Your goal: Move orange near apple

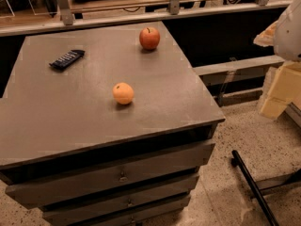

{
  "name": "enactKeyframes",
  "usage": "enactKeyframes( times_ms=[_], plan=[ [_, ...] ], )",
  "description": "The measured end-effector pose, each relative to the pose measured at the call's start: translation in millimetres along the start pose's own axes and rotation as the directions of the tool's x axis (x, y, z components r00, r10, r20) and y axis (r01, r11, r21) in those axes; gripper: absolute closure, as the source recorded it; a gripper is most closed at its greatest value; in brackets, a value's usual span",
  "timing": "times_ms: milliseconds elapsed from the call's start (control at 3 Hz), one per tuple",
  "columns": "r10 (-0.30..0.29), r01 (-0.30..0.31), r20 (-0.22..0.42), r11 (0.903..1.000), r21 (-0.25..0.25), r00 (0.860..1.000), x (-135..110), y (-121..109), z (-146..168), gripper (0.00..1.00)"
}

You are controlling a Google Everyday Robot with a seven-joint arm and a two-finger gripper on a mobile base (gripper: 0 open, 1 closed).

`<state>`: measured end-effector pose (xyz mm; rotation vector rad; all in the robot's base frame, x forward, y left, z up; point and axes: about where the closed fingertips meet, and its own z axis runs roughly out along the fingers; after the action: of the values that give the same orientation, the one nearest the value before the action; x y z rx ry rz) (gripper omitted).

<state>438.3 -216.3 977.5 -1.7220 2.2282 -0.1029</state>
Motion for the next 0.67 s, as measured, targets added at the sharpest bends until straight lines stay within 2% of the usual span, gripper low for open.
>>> enactKeyframes(
  times_ms=[333, 667],
  plan=[
    [0.000, 0.000, 0.000, 1.0000, 0.000, 1.000, 0, 0, 0, 0.00],
    [-0.037, 0.038, 0.073, 0.9991, -0.018, 0.997, -39, -1, 2, 0.00]
  ],
)
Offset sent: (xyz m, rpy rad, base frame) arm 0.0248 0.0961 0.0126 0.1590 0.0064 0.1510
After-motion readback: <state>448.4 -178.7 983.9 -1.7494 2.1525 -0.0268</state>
